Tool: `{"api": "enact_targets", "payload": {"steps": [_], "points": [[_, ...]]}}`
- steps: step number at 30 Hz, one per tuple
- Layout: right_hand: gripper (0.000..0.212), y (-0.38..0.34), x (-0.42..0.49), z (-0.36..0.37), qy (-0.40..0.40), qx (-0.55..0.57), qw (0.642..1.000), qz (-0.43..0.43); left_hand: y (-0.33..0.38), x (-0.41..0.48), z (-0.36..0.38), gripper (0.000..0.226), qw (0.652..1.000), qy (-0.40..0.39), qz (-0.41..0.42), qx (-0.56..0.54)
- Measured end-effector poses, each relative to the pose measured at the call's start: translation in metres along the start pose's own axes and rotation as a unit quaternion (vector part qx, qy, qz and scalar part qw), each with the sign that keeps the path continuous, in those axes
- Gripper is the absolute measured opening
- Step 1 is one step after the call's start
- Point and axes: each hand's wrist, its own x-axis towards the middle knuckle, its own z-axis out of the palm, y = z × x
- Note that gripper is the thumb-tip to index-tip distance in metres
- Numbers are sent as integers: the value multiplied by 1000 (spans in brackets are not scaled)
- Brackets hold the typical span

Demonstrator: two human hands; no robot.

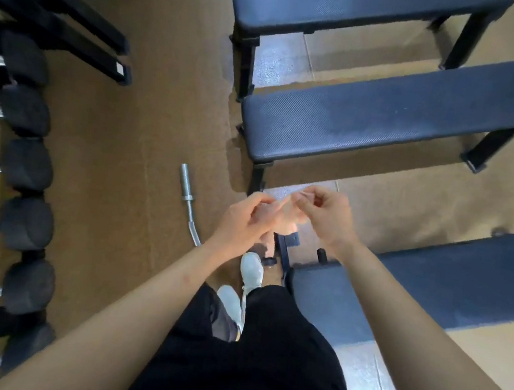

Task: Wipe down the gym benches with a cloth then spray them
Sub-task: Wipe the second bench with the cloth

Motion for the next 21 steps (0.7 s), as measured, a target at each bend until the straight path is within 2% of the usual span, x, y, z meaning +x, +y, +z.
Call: {"api": "enact_targets", "payload": {"steps": [5, 8, 11, 17, 21], "points": [[25, -7, 46, -11, 38, 34, 999, 14, -7, 59, -30, 30, 995, -6, 16, 99], [19, -11, 77, -11, 65, 58, 995, 38, -9, 92, -56, 37, 988, -10, 13, 155], [9, -11, 115, -7, 83, 68, 992, 62, -29, 137, -82, 28, 974, -8, 43, 223], [4, 5, 218, 12, 136, 37, 981, 131, -67, 248, -127, 26, 963, -44, 43, 262], [11, 21, 290, 20, 153, -12, 974, 166, -87, 329, -147, 23, 963, -51, 55, 259]]}}
